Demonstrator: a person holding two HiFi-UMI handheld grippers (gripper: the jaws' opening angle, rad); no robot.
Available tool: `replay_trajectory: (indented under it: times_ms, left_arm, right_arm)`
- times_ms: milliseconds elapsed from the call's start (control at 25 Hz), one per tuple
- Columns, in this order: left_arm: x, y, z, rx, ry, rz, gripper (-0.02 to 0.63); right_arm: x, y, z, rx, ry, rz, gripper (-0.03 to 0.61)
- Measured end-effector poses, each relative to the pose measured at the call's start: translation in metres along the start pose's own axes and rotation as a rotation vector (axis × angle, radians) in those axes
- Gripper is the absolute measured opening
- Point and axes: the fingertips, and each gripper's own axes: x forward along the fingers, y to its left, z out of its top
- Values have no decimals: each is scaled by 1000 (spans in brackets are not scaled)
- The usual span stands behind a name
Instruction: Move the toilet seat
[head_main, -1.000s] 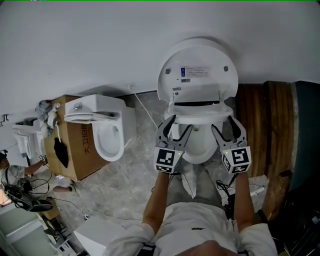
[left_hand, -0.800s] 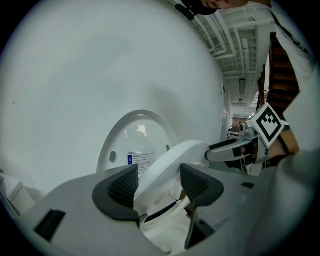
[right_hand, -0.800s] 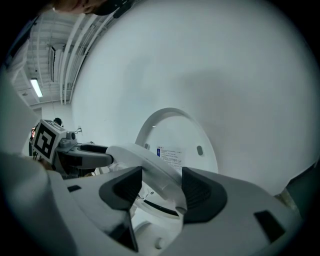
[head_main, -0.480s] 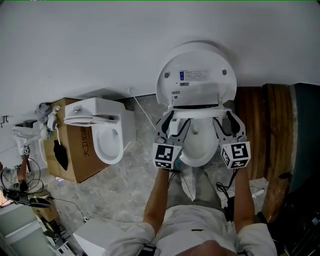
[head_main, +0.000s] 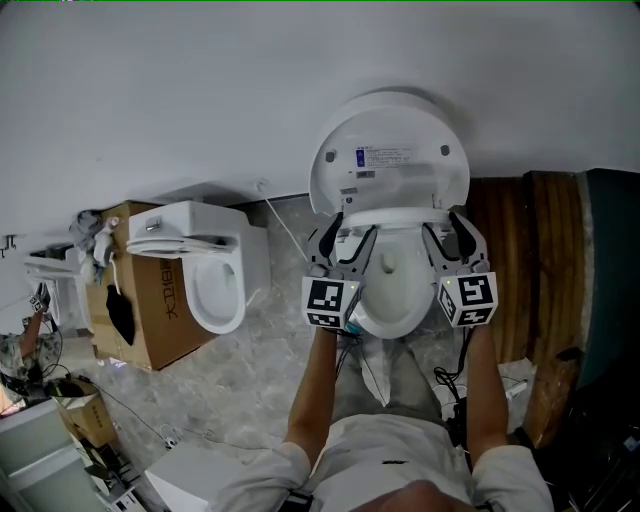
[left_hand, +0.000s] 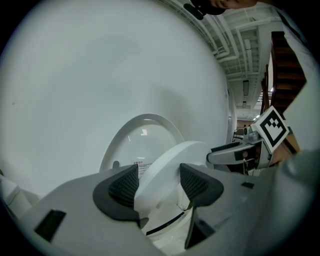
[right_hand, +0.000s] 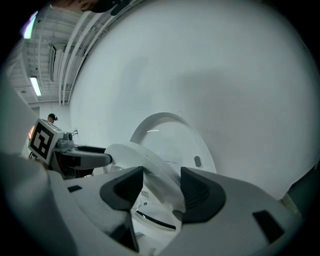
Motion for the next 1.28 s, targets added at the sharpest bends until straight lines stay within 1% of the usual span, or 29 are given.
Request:
replay_trajectory:
  times_ms: [160, 400, 840, 1280]
  left_arm:
    - [8, 6, 4, 10, -7, 16, 284]
    - [22, 15, 10, 25, -24, 38, 284]
    - [46, 30, 21, 35, -44, 68, 281]
    - [70, 45, 25, 43, -44, 90, 278]
  right_arm:
    - [10, -4, 5, -10, -7, -9, 255]
    - [25, -10, 12, -53, -19, -34, 255]
    - [50, -22, 25, -59, -43, -49, 253]
    - [74, -35, 32, -58, -49, -53, 253]
